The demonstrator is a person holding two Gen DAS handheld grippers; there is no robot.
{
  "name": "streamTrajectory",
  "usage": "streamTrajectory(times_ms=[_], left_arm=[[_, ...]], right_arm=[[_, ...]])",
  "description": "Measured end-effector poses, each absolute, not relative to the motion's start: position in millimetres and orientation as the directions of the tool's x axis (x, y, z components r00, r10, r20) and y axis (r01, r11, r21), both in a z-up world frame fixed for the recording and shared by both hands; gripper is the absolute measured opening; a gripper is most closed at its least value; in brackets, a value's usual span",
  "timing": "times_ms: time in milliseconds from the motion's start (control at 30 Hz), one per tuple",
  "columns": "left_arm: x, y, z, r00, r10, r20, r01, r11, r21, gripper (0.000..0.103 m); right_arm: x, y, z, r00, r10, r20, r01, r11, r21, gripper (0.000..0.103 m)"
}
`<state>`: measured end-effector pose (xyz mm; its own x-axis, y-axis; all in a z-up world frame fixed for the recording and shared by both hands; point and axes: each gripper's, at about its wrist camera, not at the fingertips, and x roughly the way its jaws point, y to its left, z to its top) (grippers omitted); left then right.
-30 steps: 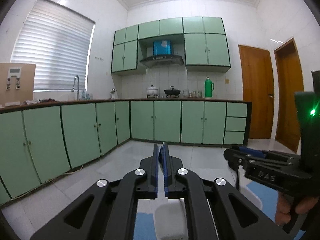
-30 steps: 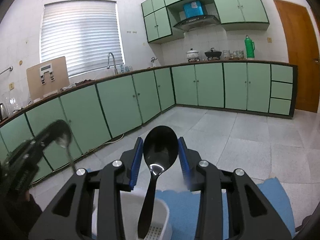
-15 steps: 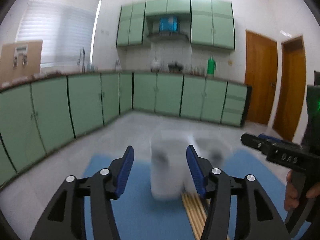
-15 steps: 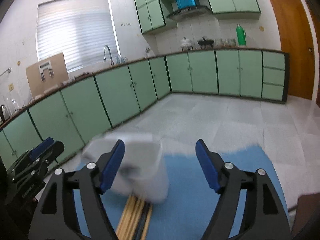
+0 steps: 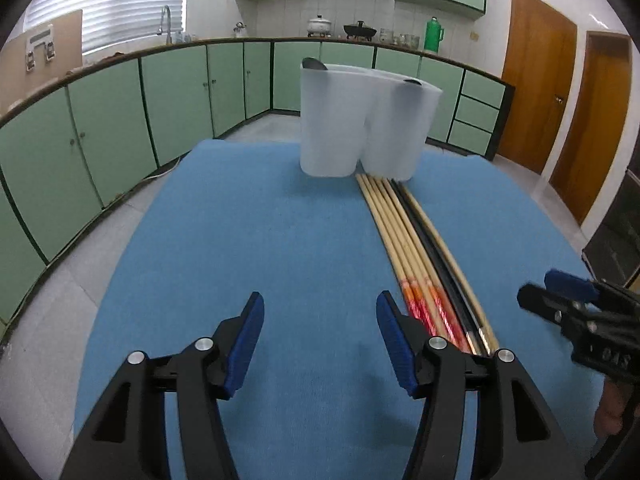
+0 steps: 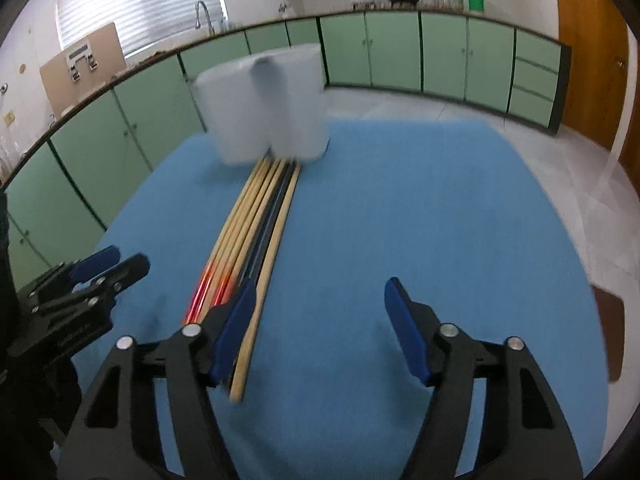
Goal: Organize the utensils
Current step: 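Move both open grippers back over the chopstick bundle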
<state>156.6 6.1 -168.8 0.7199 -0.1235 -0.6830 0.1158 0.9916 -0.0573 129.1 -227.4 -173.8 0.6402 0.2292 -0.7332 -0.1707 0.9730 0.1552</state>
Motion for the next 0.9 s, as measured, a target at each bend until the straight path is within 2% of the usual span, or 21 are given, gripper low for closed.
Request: streamTrajectory(times_ms=[200, 567, 667, 733, 900], left_arm=[[147, 2, -174, 0.698, -0.106, -0.708, 0.119, 0.992, -0.031, 0.061], [137, -7, -179, 0.670, -0.116, -0.733, 0.141, 0.990, -0.028, 0.066], [135, -7, -178, 0.667, -0.116, -0.736, 0.142, 0.989, -0.028, 0.066], [133, -6, -178, 0.666, -0.117, -0.737, 0.145, 0.989, -0.027, 0.067], [129, -9, -178, 0.659, -0.133, -0.740, 0.166, 0.986, -0.029, 0.069]], right_arm=[[103, -208, -187, 0.578, 0.243, -0.779, -0.237, 0.964, 0.125, 0.052], [91, -195, -187, 0.587, 0.194, -0.786, -0.260, 0.964, 0.044, 0.051], [93, -196, -189, 0.590, 0.174, -0.788, -0.252, 0.967, 0.025, 0.044], [95, -204, -187, 0.597, 0.157, -0.786, -0.220, 0.975, 0.028, 0.034], [93, -212, -188, 0.592, 0.198, -0.782, -0.234, 0.970, 0.068, 0.036]])
